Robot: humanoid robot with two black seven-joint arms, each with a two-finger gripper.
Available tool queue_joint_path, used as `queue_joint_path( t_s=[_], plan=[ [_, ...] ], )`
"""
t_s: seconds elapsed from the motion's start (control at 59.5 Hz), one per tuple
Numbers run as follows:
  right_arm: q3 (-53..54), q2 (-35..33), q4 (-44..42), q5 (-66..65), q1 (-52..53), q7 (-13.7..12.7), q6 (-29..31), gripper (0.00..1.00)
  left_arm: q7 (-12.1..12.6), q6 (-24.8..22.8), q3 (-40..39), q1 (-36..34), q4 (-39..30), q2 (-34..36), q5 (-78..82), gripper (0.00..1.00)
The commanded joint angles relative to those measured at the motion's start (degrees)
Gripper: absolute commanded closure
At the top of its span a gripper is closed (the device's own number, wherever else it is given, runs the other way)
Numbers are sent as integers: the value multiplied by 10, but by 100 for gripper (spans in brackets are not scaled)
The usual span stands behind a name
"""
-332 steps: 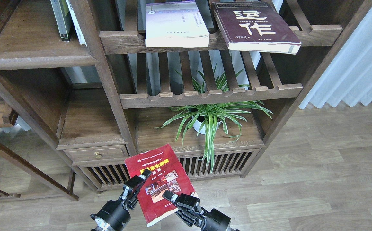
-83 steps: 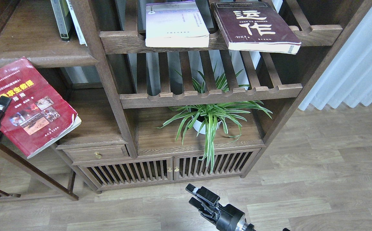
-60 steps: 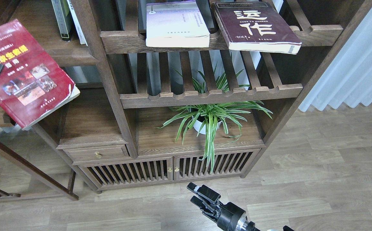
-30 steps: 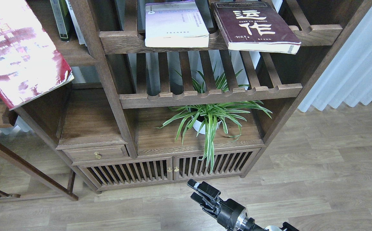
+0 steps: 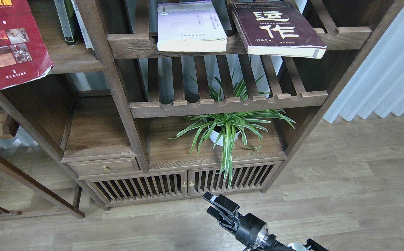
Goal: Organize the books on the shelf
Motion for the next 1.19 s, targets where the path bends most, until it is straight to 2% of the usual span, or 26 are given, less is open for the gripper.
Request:
queue_joint_path(
  t_s=[0.0,0.437,0.638,0.823,0.907,1.176],
  plan=[
    [1,0,0,2,0,0,0,12,3,0,1,-32,0,0,35,95],
    [1,0,6,5,0,4,0,12,3,0,17,-119,28,4,132,95],
    [10,0,29,6,4,19,0,12,3,0,48,-165,47,3,166,94],
    [20,0,48,25,31,73,0,12,1,0,61,-198,70,-4,216,94],
    [20,0,57,38,37,88,0,12,1,0,61,-203,76,-4,228,94],
    [19,0,89,60,39,92,0,12,-1,0,100,-269,116,-6,254,94]
  ],
)
